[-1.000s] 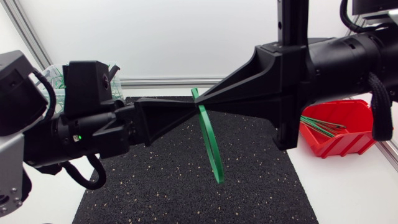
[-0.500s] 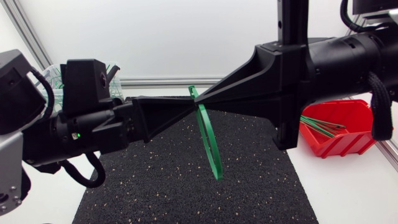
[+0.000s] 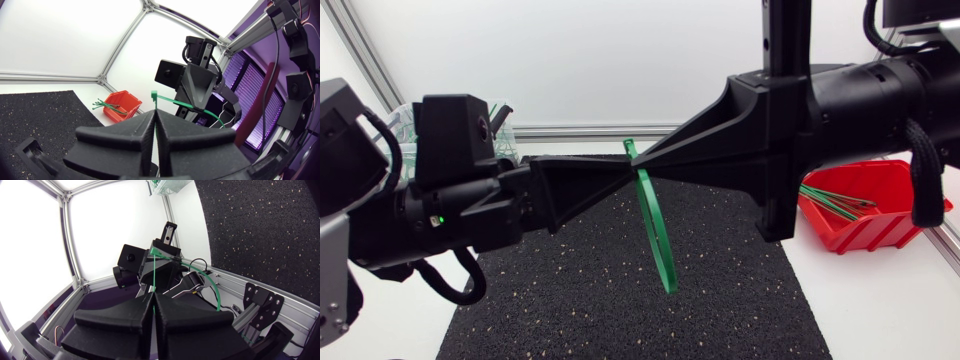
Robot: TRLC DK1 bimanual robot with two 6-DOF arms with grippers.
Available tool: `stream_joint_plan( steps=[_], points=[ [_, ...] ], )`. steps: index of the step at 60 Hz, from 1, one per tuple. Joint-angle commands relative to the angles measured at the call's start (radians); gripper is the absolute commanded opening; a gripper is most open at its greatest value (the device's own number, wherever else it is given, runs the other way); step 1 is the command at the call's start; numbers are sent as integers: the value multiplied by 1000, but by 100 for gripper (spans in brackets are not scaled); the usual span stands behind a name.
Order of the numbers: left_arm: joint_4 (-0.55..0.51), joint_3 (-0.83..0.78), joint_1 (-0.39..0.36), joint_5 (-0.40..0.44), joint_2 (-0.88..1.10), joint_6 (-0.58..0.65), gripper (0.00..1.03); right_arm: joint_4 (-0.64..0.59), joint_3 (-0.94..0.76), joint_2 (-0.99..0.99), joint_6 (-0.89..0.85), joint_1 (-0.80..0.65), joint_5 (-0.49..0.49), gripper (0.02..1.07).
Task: Take a green cable tie from the red box, thread the tail through the head to close it, then place it in the transparent bin on the left.
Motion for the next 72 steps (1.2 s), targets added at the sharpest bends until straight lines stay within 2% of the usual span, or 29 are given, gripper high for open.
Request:
stream_joint_plan(
  steps=[1, 19, 37, 46, 56, 72],
  points=[
    [3, 13, -11, -4, -22, 10, 4, 16, -28, 13, 40, -2, 6, 7],
    [-8, 11, -21, -4, -43, 12, 4, 24, -30, 25, 41, -3, 11, 7],
    [-8, 2, -29, -13, -45, 79, 4, 30, -21, 33, 50, -3, 11, 8],
    [-12, -3, -55, -44, -57, 114, 4, 30, -18, 34, 52, -12, 9, 8],
    [-47, -13, -129, -120, -100, 186, 4, 30, -21, 34, 55, -26, 6, 8],
    [-51, -9, -130, -134, -110, 193, 4, 17, -21, 36, 55, -28, 5, 8]
  ],
)
